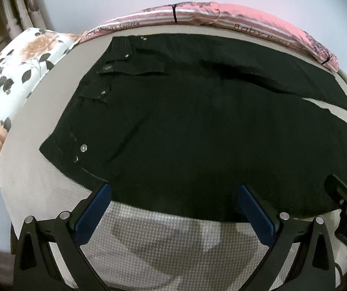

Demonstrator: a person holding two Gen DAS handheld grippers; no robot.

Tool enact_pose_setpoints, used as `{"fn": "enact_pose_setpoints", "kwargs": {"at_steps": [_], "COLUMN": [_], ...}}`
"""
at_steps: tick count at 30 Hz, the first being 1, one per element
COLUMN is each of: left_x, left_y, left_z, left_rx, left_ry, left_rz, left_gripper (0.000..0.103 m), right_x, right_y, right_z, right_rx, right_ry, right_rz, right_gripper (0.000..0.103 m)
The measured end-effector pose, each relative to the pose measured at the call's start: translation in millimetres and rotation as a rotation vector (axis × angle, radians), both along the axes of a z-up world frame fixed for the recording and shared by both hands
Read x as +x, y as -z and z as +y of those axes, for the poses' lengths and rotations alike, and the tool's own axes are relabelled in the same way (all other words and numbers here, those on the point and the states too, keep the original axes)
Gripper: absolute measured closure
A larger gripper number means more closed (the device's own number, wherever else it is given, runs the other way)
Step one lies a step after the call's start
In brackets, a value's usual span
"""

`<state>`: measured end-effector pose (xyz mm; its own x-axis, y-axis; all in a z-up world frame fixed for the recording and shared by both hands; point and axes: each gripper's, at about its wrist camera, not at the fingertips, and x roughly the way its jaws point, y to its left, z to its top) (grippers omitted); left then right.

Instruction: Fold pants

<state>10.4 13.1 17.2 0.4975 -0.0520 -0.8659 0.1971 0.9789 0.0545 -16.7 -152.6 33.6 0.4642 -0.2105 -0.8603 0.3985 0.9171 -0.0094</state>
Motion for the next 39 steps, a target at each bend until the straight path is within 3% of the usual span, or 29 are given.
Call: {"fn": "enact_pose_setpoints", "kwargs": {"at_steps": [39], "left_x": [-9.9], "left_y": [-26.7], "left_z": [-7.3], "left_rx": [0.0], "left_ry": [0.073], "left_rz": [-0.094], "left_gripper": [0.0], "right_x": [-10.0], "right_y": [-15.0], "right_z": [0.8], "right_rx": [-0.023], "right_ry": [0.009], "right_rz": [-0.044], "right_gripper": [0.0]}}
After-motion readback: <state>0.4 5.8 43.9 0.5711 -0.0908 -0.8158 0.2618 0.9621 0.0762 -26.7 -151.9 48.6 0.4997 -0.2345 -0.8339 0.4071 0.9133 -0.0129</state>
